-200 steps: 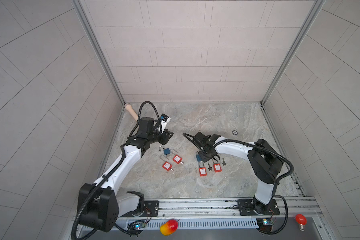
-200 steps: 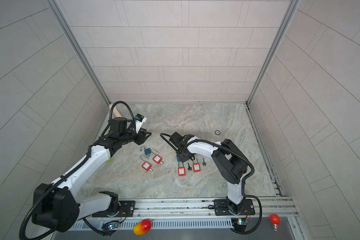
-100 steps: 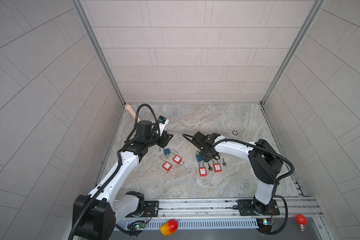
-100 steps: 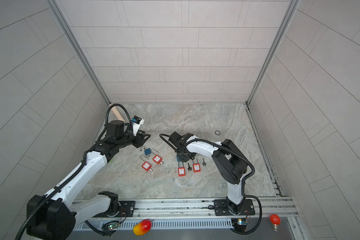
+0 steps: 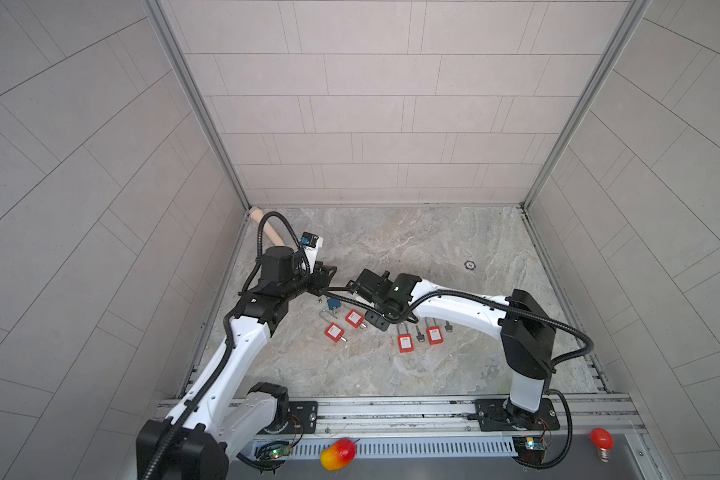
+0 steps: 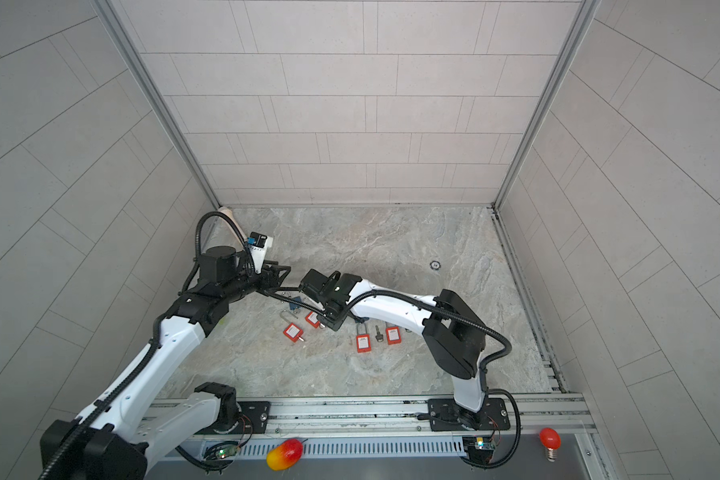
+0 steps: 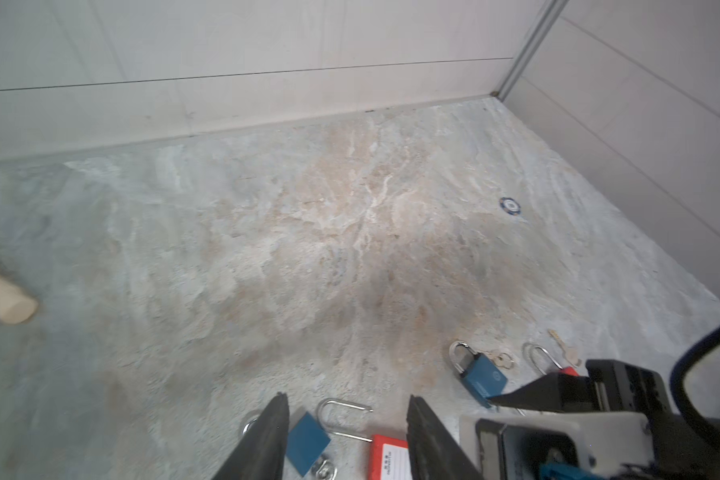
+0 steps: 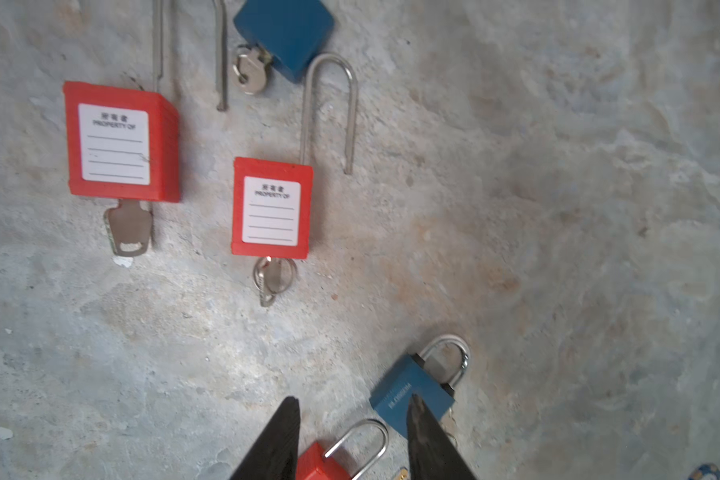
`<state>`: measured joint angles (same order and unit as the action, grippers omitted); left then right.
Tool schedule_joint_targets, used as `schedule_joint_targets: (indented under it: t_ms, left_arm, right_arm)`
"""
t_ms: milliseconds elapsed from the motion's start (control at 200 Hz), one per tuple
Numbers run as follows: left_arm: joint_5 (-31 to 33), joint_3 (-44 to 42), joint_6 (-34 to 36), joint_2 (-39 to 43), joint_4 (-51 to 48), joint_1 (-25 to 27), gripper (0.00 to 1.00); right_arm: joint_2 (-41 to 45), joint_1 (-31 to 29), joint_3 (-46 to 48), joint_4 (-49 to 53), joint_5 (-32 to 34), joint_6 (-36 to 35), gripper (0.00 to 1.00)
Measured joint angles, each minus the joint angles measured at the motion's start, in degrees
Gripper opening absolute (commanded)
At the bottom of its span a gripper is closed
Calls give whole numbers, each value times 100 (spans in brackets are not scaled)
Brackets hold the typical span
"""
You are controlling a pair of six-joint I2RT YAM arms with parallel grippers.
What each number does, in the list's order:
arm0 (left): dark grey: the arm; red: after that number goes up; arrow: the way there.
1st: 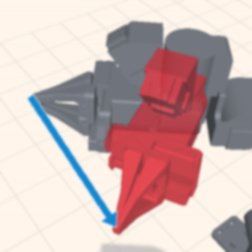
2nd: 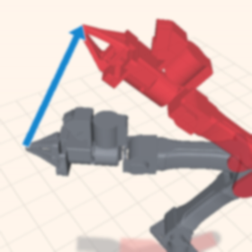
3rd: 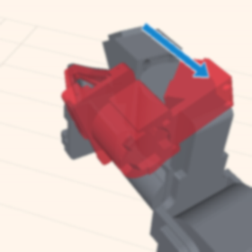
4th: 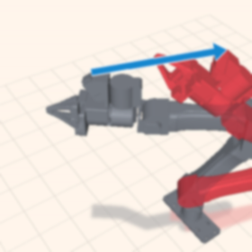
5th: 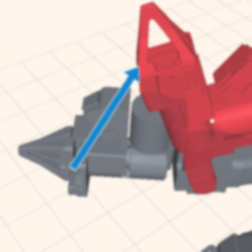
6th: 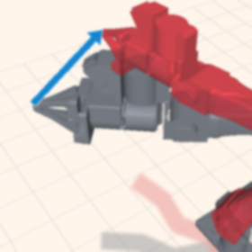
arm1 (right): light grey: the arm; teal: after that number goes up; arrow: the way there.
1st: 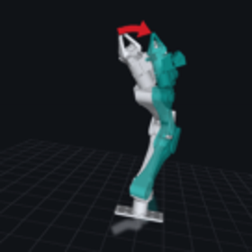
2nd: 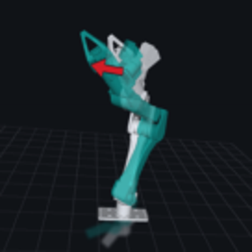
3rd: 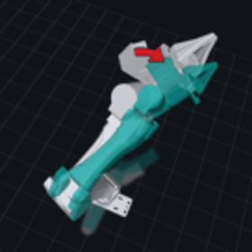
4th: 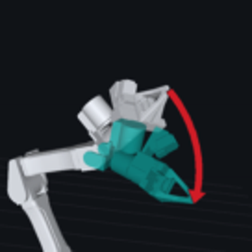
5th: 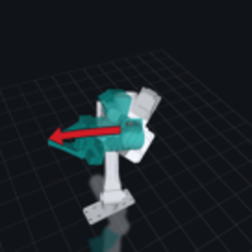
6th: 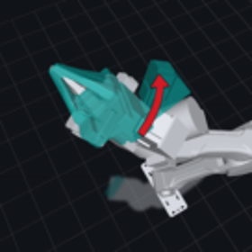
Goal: Lock with the key
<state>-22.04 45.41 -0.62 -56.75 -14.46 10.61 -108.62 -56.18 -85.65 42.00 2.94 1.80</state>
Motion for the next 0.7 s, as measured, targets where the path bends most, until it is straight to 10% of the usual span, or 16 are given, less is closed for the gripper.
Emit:
schedule_joint_targets:
  t_ms: [180,310,696]
  left_arm:
    - [1086,131,85,17,-610,-59,38]
    - [1926,382,125,-9,-887,-70,54]
    - [3095,496,76,-164,-1102,-90,57]
  right_arm:
    - [-874,7,-949,400,-461,-273,47]
    - [-1405,2,-1613,739,-748,-444,48]
    - [-2249,186,-2677,1346,-1082,-610,52]
